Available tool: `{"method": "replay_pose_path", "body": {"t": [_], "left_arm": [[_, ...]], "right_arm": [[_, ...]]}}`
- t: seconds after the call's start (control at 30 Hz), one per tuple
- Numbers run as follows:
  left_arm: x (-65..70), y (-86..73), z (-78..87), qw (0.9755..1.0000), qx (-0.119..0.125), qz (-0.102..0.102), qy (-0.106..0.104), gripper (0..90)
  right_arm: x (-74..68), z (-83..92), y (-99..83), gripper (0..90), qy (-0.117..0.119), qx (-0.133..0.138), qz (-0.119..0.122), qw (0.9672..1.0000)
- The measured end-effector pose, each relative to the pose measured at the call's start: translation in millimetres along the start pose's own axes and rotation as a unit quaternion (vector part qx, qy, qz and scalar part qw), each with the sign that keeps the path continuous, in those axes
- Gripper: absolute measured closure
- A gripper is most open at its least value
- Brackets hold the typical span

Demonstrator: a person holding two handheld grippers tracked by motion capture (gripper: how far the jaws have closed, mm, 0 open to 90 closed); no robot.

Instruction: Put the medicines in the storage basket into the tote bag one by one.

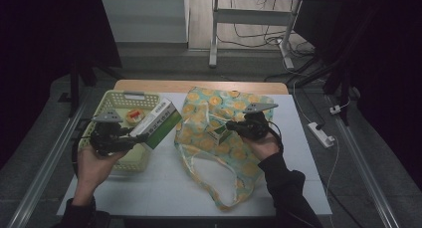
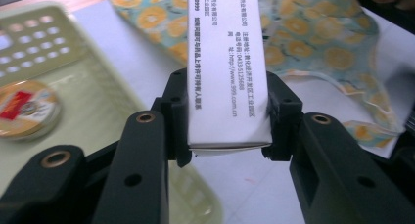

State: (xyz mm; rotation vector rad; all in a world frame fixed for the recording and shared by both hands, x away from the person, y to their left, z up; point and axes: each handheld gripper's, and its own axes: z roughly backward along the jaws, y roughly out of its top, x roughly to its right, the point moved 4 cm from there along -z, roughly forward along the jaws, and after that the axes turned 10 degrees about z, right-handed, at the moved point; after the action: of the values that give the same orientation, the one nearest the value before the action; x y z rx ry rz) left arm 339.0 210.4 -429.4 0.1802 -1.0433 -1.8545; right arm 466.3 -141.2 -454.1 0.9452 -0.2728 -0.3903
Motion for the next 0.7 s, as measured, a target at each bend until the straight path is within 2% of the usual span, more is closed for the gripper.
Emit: {"method": "replay_pose_path", "body": {"t": [0.07,0.4,0.63,0.7], "left_arm": [[5.2,0.3,-4.2,0.9998,-0.004,-0.004,-0.017,61.5],[29.4,-0.5,-26.7,0.9974,-0.036,-0.03,-0.056,61.5],[43.2,-5.2,-49.8,0.993,-0.07,-0.045,-0.083,61.5],[46.1,-7.1,-57.4,0.9921,-0.081,-0.049,-0.083,61.5]], "right_arm": [[0.1,0.0,0.0,89.3,0.0,0.0,-0.001,1.0],[0.9,-0.6,-0.2,89.4,-0.004,0.0,-0.002,1.0],[1.1,0.0,0.3,89.3,-0.005,0.003,-0.002,1.0],[1.1,0.3,0.4,89.3,-0.006,0.002,-0.001,1.0]]}}
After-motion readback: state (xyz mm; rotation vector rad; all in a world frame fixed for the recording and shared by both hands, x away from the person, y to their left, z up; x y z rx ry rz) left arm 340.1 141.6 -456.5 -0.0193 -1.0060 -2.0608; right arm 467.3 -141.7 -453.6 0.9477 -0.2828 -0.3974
